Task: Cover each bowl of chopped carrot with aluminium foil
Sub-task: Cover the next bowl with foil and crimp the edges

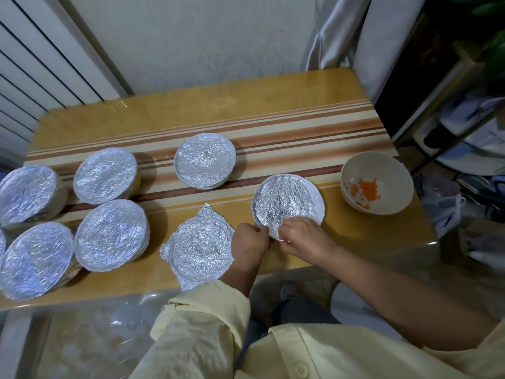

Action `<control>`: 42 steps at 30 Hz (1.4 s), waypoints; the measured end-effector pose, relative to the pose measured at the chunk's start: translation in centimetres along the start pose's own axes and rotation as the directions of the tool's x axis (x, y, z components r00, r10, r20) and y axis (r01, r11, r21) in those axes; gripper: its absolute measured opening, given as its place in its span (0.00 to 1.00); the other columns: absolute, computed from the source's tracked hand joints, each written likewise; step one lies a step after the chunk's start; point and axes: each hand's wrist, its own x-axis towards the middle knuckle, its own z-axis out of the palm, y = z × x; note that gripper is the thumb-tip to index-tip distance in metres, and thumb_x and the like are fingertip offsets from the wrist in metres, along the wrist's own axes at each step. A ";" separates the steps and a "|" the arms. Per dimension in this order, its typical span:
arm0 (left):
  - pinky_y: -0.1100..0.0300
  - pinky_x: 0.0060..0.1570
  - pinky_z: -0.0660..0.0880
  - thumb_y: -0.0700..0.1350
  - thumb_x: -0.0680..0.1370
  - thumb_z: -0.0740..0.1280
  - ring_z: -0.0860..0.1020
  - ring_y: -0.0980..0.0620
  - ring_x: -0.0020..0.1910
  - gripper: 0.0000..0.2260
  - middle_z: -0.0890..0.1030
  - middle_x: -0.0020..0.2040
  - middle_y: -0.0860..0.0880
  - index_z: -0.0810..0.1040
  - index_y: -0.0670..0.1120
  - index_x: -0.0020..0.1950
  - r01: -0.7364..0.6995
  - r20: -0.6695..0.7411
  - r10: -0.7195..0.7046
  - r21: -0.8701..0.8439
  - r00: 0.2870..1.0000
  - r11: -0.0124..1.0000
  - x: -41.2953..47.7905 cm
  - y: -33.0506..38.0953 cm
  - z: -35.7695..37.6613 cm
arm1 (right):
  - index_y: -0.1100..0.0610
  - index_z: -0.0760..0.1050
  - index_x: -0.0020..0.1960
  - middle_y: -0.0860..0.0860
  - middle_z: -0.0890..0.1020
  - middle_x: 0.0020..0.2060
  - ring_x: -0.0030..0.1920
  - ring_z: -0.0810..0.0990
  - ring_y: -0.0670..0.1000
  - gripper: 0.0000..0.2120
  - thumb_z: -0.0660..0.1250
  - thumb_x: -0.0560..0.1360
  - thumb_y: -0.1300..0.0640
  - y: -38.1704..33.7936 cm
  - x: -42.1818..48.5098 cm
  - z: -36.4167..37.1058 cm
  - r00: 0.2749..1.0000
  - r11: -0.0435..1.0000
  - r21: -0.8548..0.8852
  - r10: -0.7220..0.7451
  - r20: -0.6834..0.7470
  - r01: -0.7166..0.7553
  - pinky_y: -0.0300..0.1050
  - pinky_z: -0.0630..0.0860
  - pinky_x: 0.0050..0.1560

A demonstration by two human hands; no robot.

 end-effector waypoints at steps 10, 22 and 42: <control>0.42 0.43 0.82 0.57 0.56 0.68 0.84 0.41 0.36 0.19 0.83 0.31 0.42 0.83 0.41 0.31 0.094 -0.021 -0.101 -0.228 0.995 0.969 0.6 -1.7 1.8 | 0.59 0.72 0.30 0.52 0.74 0.27 0.29 0.75 0.55 0.11 0.74 0.62 0.66 0.0 -0.1 0.2 0.999 0.998 0.052 0.029 -0.033 -0.027 0.44 0.69 0.26; 0.49 0.41 0.81 0.52 0.58 0.68 0.78 0.47 0.30 0.15 0.84 0.32 0.42 0.84 0.41 0.32 0.107 -0.090 -0.133 -0.252 0.987 0.962 -0.6 -0.2 0.8 | 0.58 0.78 0.36 0.51 0.78 0.33 0.34 0.78 0.54 0.08 0.78 0.65 0.62 0.2 -0.2 -0.3 1.000 0.992 0.125 -0.003 0.024 0.000 0.40 0.66 0.33; 0.45 0.49 0.83 0.51 0.62 0.77 0.85 0.42 0.38 0.11 0.81 0.25 0.47 0.80 0.54 0.20 0.208 0.025 -0.212 -0.329 0.977 0.921 -1.6 -0.2 1.4 | 0.57 0.74 0.32 0.50 0.75 0.30 0.31 0.76 0.53 0.11 0.77 0.61 0.65 0.4 -0.9 -0.3 1.000 0.998 0.064 0.006 -0.001 -0.006 0.40 0.67 0.32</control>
